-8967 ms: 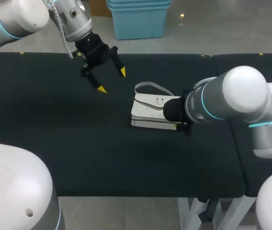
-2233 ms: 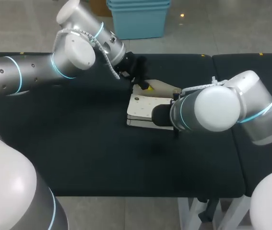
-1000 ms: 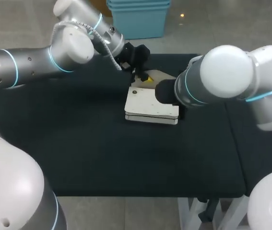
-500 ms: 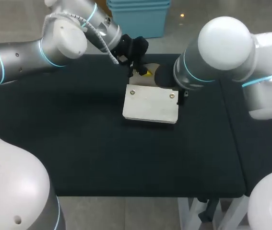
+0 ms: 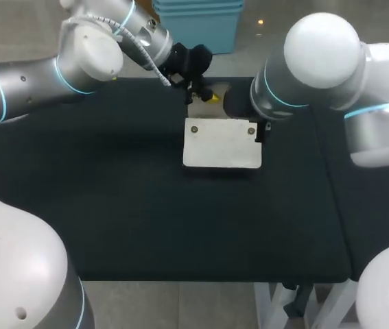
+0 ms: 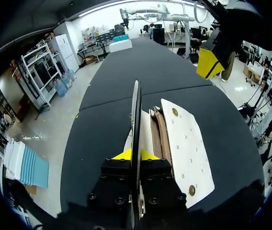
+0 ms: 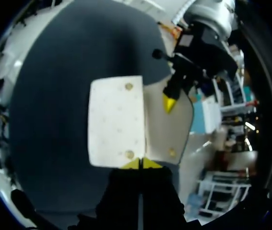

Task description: Pick up the bag, open it, inspect its contents, close it, and place it on the opposite side

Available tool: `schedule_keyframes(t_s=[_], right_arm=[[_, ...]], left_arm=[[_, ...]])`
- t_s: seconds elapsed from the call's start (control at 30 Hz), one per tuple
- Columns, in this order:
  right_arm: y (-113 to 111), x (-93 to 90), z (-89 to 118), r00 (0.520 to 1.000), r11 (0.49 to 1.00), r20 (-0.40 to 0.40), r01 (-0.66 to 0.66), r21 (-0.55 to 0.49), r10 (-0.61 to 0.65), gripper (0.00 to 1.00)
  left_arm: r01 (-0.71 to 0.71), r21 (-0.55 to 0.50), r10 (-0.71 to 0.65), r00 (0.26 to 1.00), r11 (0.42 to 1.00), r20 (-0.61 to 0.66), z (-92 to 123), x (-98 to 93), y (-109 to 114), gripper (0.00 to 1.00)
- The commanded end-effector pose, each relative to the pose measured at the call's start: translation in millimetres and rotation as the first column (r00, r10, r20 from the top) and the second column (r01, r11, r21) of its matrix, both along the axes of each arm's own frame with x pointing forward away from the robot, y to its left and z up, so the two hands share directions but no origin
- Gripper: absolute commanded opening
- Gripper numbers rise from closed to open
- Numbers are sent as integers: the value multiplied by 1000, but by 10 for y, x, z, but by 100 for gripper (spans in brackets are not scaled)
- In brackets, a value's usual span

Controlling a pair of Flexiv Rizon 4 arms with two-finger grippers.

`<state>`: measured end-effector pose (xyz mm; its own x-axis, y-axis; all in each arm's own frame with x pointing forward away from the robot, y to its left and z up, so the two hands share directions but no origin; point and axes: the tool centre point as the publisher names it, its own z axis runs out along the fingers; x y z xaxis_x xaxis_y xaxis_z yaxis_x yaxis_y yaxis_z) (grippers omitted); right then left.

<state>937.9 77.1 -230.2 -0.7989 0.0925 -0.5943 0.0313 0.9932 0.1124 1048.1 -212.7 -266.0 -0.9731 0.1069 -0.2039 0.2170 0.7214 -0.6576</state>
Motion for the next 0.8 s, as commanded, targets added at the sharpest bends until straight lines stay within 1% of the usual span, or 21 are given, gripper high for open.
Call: schedule_keyframes(t_s=[0.03, 0.1, 0.27, 0.57, 0.8], right_arm=[[93, 204, 94, 999, 1000, -47, -9, -10, 9, 0], [118, 268, 98, 999, 1000, -38, -20, -8, 20, 0], [185, 362, 52, 999, 999, -22, -46, 4, 46, 0], [264, 482, -193, 998, 998, -30, -59, 20, 59, 0], [277, 536, -349, 998, 998, -36, -56, -14, 55, 0]], left_arm=[[-2, 11, 2, 1000, 1000, 2, 174, -56, 23, 0], [0, 14, 0, 1000, 1000, 9, 225, -52, 15, 0], [15, 20, -16, 1000, 1000, 16, 306, -69, -11, 0], [31, 9, -31, 999, 999, -5, 360, -104, 9, 0], [53, 7, -53, 999, 999, -8, 387, -150, 35, 0]])
